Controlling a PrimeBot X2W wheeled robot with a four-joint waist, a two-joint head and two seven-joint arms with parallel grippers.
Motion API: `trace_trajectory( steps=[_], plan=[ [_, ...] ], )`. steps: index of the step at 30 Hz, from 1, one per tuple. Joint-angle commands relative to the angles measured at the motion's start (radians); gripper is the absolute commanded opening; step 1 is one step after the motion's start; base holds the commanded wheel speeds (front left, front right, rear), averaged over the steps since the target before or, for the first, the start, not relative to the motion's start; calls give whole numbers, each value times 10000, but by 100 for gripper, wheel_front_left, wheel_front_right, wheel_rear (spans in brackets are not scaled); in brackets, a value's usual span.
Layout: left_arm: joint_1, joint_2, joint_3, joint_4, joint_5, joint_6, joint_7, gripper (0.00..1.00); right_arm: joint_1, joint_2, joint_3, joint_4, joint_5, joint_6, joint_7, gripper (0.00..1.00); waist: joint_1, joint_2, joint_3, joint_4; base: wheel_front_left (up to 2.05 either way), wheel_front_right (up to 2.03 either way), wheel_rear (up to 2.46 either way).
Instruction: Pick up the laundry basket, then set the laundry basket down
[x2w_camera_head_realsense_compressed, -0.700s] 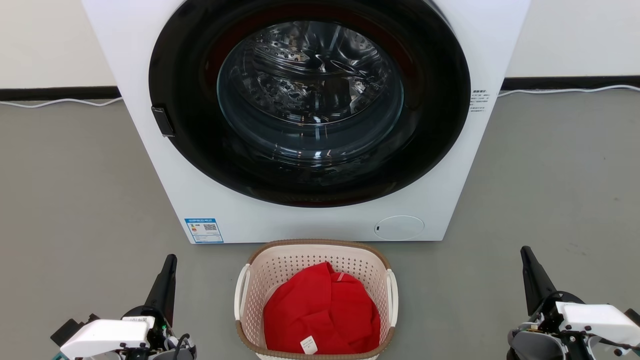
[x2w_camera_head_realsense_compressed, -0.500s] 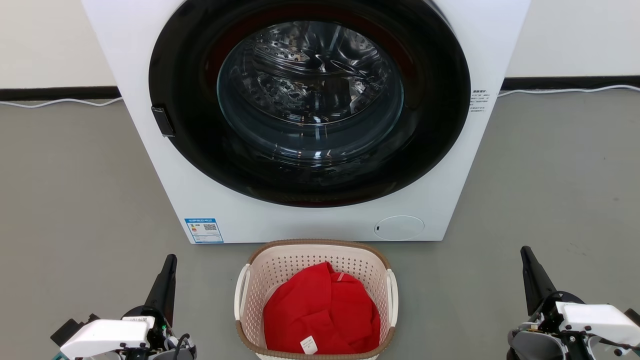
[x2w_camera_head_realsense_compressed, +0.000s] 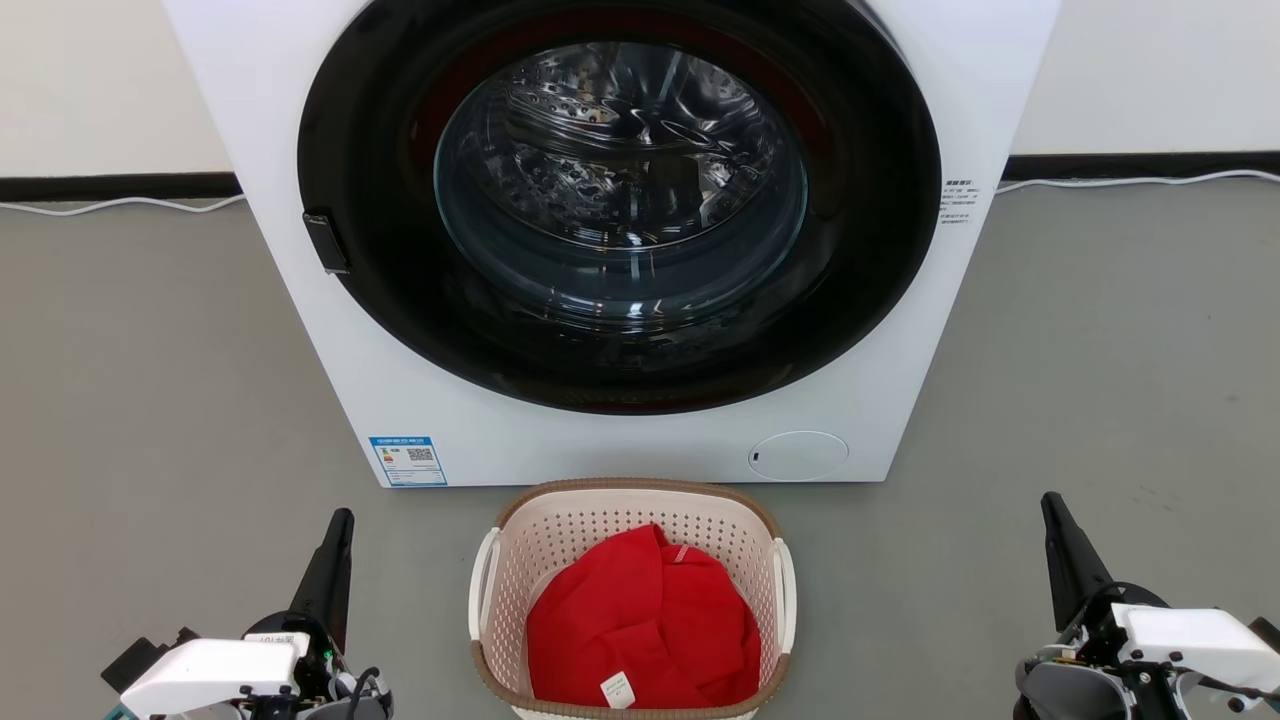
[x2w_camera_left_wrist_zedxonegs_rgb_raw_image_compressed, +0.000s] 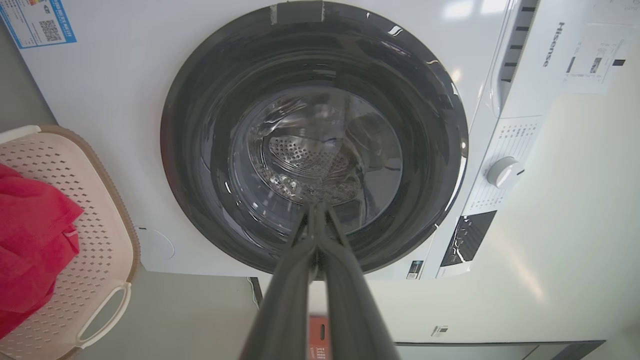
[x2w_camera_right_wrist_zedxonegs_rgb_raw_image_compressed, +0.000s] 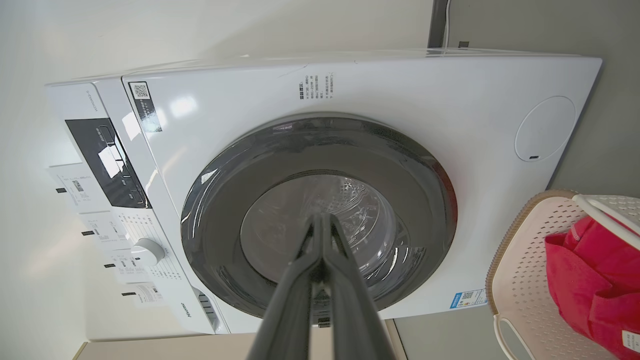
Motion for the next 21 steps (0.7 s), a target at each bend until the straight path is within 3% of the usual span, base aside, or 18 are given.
trace_trajectory(
  steps=[1, 21],
  plan=[
    [-538, 100, 293, -220, -3, -73, 62, 0, -412, -35, 190, -284, -26, 2, 104, 0, 0, -1, 0, 0, 0, 0, 0],
    [-538, 100, 293, -220, -3, -73, 62, 0, -412, -35, 190, -284, -26, 2, 104, 0, 0, -1, 0, 0, 0, 0, 0]
  ],
)
